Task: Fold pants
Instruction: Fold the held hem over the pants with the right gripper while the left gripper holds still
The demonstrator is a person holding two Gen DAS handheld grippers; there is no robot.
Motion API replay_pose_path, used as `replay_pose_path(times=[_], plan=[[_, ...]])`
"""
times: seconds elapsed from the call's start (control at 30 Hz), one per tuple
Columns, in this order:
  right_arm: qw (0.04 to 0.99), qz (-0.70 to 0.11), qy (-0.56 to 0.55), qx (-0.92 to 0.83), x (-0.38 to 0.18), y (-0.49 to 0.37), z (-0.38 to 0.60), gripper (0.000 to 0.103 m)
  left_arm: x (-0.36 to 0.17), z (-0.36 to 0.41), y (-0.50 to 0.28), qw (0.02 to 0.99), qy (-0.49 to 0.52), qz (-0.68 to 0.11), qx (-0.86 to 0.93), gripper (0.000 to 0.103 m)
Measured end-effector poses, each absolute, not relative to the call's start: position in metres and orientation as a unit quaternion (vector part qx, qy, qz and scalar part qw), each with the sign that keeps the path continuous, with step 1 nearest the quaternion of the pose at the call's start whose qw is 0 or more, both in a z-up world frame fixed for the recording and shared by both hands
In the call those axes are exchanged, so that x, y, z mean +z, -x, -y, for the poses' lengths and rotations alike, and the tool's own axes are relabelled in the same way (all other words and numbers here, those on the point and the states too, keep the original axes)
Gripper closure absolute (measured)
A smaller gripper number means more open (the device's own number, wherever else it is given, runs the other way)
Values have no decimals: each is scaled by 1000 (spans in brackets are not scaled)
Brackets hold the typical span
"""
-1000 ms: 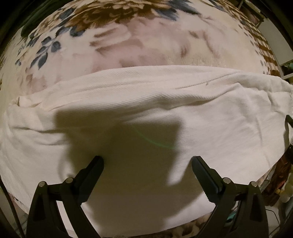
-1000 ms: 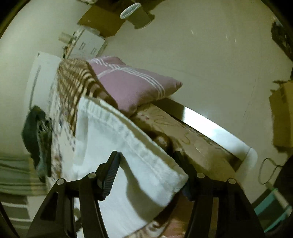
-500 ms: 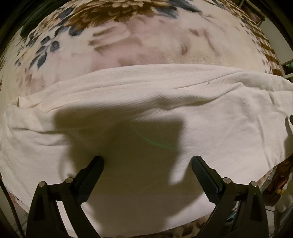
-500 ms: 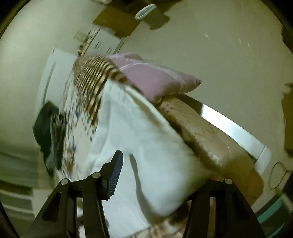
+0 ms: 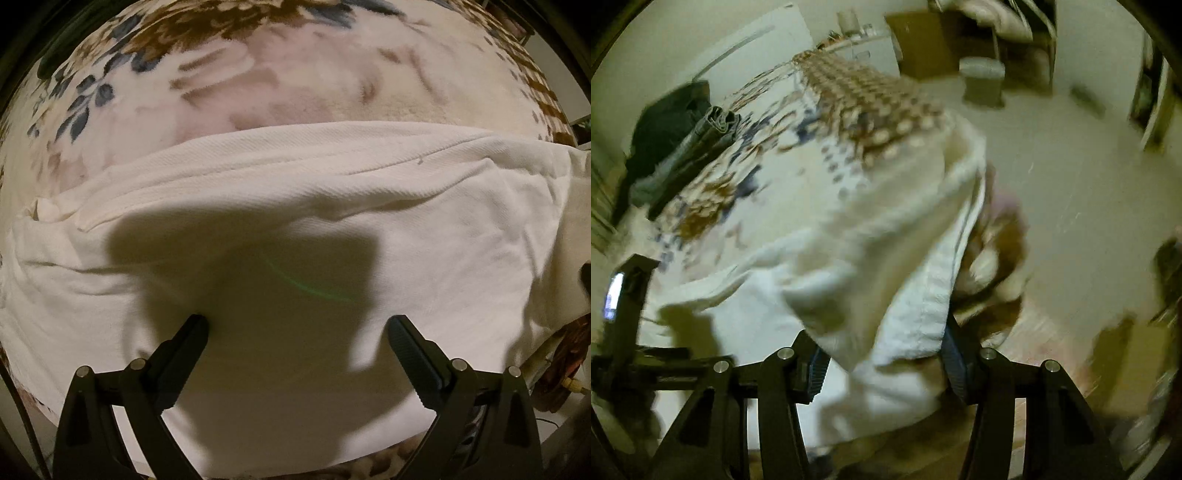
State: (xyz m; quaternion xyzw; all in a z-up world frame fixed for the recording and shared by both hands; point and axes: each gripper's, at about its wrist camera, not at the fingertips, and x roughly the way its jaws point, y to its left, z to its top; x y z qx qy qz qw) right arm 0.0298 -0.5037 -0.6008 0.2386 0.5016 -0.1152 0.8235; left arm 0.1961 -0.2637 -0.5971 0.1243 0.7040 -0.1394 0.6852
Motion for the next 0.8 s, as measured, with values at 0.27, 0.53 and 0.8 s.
replay_pose_path(times=[0.27, 0.53, 0.8], plan=[[808, -453, -337, -170, -605, -14, 547, 46, -602, 265, -200, 684, -132, -702, -144, 1], [801, -441, -357, -192, -600, -9, 577, 61, -610, 268, -202, 684, -129, -704, -142, 0], [821, -458, -288, -183, -576, -8, 542, 68, -611, 265, -205, 684, -125, -704, -145, 0]])
